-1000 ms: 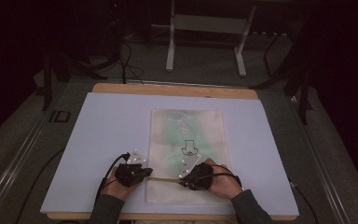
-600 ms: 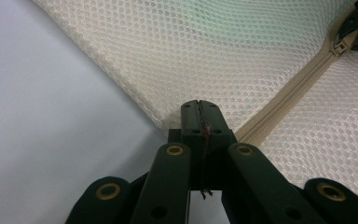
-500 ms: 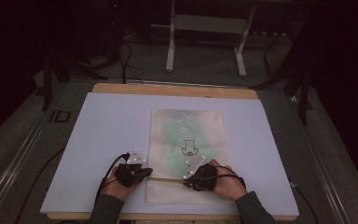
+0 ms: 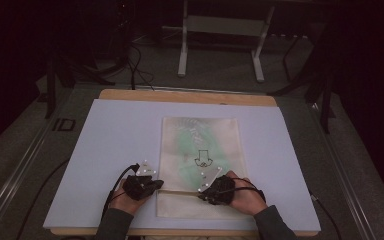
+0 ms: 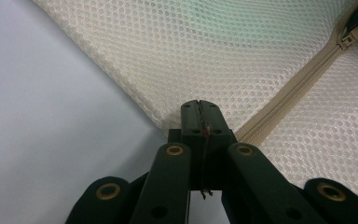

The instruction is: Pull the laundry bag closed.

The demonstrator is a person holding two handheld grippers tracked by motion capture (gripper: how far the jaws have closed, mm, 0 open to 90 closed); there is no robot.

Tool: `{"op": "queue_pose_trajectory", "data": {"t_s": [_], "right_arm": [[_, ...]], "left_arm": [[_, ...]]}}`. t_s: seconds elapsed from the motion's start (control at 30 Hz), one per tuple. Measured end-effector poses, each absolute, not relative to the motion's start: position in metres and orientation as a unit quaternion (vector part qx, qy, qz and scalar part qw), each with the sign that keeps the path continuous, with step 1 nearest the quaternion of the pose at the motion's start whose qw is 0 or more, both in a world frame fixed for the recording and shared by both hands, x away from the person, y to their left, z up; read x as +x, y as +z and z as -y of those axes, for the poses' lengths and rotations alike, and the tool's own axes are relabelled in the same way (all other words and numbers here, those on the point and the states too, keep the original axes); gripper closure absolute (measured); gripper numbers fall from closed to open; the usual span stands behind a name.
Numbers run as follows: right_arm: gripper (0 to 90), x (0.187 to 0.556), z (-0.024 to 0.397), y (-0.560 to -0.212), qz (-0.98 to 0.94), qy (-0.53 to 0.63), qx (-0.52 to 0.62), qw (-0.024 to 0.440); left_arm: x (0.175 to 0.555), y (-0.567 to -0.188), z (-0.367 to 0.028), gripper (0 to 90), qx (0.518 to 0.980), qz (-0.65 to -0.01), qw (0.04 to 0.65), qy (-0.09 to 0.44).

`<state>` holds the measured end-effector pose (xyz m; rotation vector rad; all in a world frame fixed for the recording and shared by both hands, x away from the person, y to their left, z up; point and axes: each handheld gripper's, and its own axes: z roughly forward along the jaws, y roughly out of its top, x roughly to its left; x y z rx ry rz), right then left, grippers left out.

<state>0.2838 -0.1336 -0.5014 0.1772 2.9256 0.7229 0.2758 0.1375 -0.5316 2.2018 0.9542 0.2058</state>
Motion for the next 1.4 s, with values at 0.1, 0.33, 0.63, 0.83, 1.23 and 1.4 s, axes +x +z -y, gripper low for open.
{"op": "queue_pose_trajectory", "data": {"t_s": [0.1,0.33,0.63,0.83,1.23,1.4], "right_arm": [[82.4,0.2838,0.135,-0.5014,-0.968,0.238,0.058,0.063],[82.4,0.283,0.1362,-0.5004,-0.968,0.236,0.06,0.061],[82.4,0.2836,0.1373,-0.5017,-0.968,0.237,0.059,0.06],[82.4,0.2835,0.1375,-0.5012,-0.968,0.236,0.058,0.059],[82.4,0.2837,0.1399,-0.4996,-0.97,0.228,0.062,0.062],[82.4,0.2833,0.1418,-0.499,-0.969,0.229,0.061,0.063]], "left_arm": [[0.2758,-0.5316,-0.1375,89.6,0.854,-0.37,0.358,0.08],[0.2757,-0.5315,-0.1373,89.6,0.854,-0.369,0.358,0.081],[0.2757,-0.5315,-0.1374,89.6,0.854,-0.369,0.357,0.08],[0.2757,-0.5316,-0.1373,89.6,0.854,-0.37,0.358,0.08],[0.2757,-0.5315,-0.1374,89.6,0.854,-0.369,0.357,0.08],[0.2757,-0.5315,-0.1372,89.6,0.854,-0.369,0.357,0.081]]}}
